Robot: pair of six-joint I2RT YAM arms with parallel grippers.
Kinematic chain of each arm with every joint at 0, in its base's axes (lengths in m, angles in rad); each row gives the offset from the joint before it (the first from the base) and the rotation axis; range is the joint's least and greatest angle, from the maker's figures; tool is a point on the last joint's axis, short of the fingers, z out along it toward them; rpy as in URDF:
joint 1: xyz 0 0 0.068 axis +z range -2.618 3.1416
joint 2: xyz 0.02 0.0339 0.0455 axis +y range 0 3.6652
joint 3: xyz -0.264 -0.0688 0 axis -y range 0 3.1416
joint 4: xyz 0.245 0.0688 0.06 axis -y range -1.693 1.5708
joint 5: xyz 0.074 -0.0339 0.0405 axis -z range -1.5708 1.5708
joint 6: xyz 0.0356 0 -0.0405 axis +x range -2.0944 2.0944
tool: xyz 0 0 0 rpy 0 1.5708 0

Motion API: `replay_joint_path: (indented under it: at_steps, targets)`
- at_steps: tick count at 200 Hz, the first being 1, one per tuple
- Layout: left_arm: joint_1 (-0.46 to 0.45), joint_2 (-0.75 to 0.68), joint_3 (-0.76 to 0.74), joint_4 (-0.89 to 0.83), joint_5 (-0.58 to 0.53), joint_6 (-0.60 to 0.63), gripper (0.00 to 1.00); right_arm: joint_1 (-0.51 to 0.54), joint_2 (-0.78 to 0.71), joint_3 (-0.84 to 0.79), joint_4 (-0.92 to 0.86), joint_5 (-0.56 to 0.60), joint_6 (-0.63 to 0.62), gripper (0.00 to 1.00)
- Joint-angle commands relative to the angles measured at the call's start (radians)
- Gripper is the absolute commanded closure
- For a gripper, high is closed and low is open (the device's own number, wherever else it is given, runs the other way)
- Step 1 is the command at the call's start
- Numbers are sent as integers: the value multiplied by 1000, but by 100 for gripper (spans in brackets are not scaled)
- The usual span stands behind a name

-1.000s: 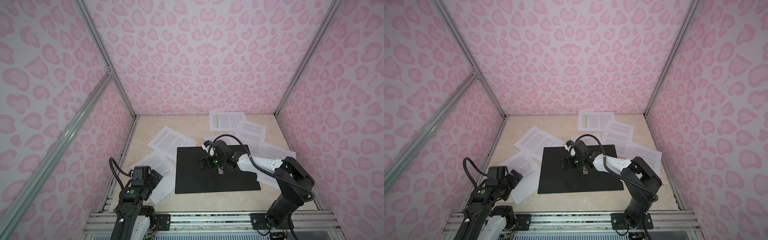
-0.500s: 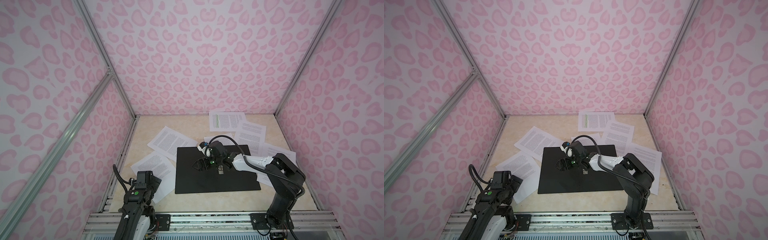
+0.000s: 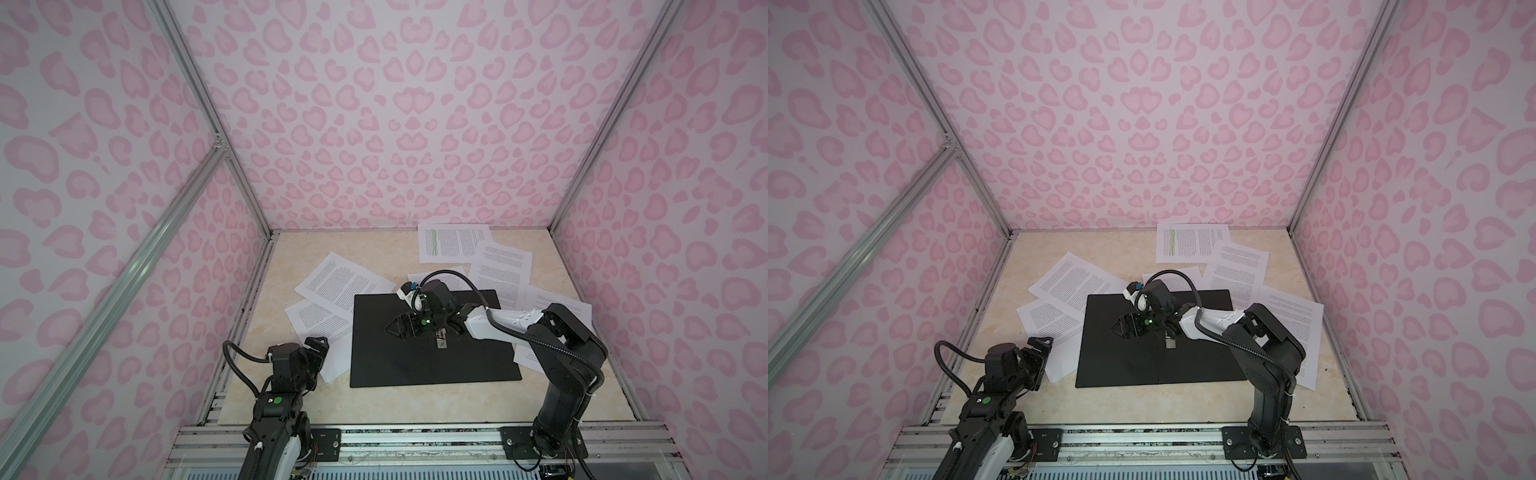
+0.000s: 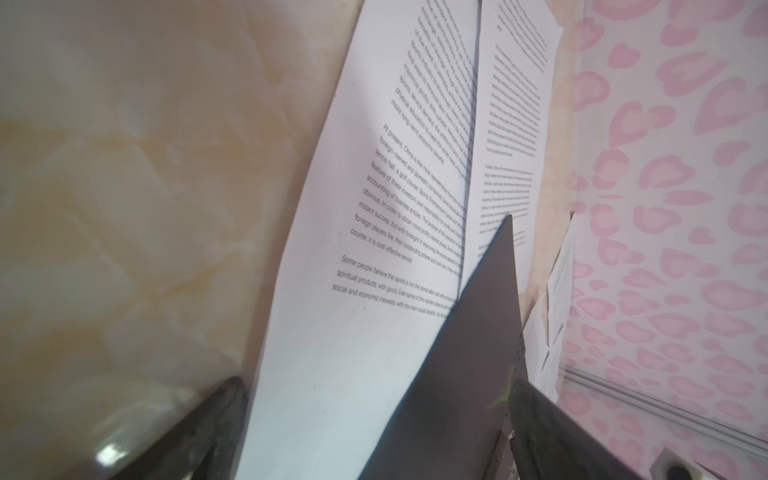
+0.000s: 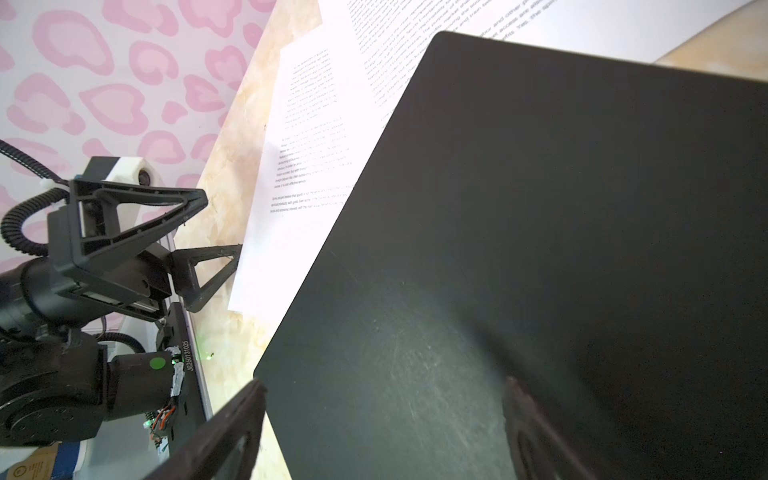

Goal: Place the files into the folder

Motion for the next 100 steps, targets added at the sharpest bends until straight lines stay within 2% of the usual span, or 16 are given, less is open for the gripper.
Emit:
replay_joint_path:
  at_steps: [1,40,66,81,100]
  targets:
    - [0,-60,-19,-17,57,-18,3,-1,11,-9,53,-27,19,11]
    - [0,-114,-63,93,103,-10,7,-3,19,-8,65,-47,29,12]
    - [0,-64,-21,37,74,25,13,-4,17,-10,63,-49,29,12]
    - [2,-26,-14,36,72,25,19,-7,13,-11,57,-46,29,12]
    - [1,1,-12,33,67,26,31,-16,4,-22,60,-44,32,12]
